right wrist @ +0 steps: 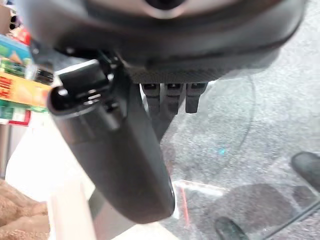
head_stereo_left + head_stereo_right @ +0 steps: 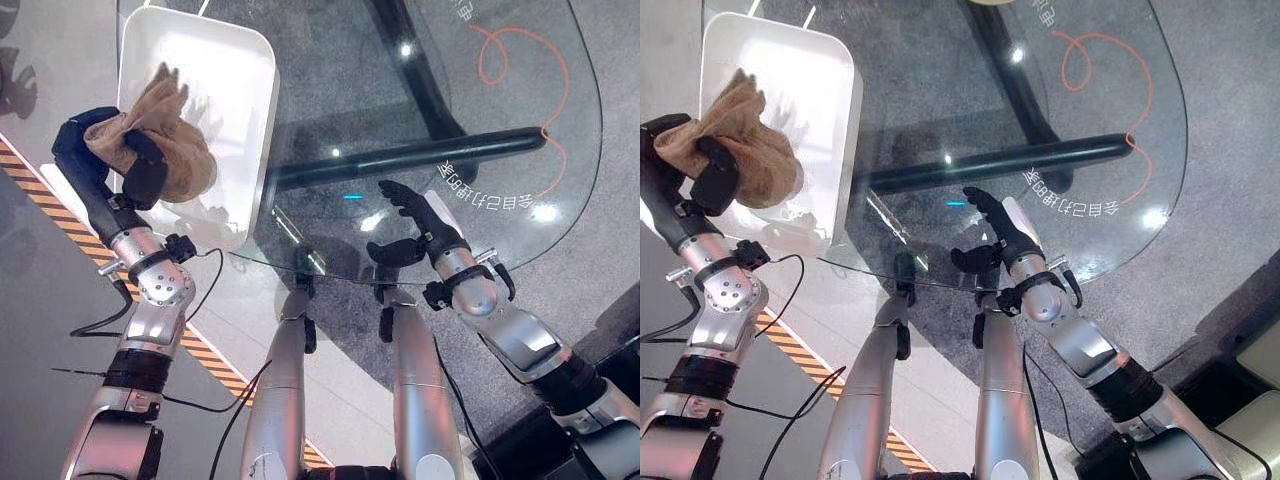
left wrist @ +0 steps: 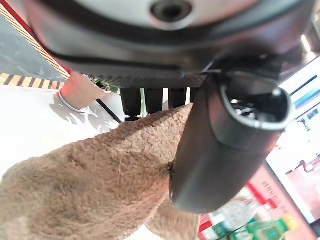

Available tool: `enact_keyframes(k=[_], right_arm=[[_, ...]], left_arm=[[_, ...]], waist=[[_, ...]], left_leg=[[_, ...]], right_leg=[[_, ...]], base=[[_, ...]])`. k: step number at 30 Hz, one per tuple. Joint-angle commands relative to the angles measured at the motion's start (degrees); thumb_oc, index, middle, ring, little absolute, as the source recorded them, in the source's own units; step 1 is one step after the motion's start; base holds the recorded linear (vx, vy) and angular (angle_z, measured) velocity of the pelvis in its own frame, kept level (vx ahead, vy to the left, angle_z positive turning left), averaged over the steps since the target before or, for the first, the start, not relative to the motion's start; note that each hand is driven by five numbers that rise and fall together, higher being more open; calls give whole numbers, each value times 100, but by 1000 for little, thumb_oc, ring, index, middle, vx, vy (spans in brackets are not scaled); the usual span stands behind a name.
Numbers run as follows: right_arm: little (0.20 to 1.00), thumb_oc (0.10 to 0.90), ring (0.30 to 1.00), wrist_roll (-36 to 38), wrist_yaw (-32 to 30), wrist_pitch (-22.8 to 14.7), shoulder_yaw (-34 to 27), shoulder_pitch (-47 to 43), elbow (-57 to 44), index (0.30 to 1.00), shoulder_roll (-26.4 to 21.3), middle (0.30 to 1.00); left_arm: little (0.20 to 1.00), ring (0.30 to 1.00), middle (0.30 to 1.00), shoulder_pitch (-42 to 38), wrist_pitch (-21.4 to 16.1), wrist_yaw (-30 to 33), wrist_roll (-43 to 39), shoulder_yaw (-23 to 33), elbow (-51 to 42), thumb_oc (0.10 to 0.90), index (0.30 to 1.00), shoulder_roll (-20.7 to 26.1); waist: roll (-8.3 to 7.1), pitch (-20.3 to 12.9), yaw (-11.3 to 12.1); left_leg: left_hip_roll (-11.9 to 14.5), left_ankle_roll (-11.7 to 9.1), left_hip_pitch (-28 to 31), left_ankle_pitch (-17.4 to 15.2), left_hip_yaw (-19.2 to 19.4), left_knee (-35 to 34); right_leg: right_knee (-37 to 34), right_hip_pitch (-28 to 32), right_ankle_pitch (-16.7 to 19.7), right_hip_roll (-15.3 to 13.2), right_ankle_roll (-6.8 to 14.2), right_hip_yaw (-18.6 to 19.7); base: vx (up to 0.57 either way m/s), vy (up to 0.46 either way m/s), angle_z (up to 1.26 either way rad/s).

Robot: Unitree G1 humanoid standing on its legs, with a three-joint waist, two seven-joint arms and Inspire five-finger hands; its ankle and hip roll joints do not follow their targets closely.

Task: Wipe the table with a cloth and put it in the basket.

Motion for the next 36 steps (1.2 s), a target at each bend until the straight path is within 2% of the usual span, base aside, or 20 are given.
enact_keyframes(k=[1,13,18,25,36], right_arm=[[900,800,900,198,-138,-179,161,-194,-423,900,-58,900],[900,800,900,349,-152,-58,302,-652,-115,900,-63,900],[900,800,900,405,-152,-147,336,-786,56,900,-92,900],[900,800,900,456,-186,-222,439,-1019,263,900,-60,900],[900,800,900,442,-144,-374,452,-1092,392,900,-8,900]], left_arm=[[200,300,300,-367,-347,492,419,294,-140,100,300,660],[200,300,300,-1247,219,2,389,-373,862,100,300,613],[200,300,300,-1580,347,-300,173,-657,1489,100,300,569],[200,300,300,-2085,767,-732,16,-1071,2076,100,300,578],[200,300,300,-2391,1148,-1086,-153,-1291,2515,100,300,596]], waist=[[-48,-152,-88],[-93,-152,-186],[-149,-152,-240],[-236,-152,-315],[-292,-152,-371]], left_leg=[[-247,145,-319,-747,454,861],[-236,119,-795,-690,462,916],[-234,92,-974,-631,465,921],[-241,63,-1165,-579,456,934],[-268,37,-1213,-544,454,912]], right_leg=[[-840,13,464,327,27,-205],[-747,-515,550,392,83,-161],[-721,-679,591,420,100,-147],[-685,-874,652,450,131,-120],[-739,-900,693,463,152,-104]], base=[[13,50,0],[4,31,0],[-3,22,-1],[0,0,0],[0,0,0]])
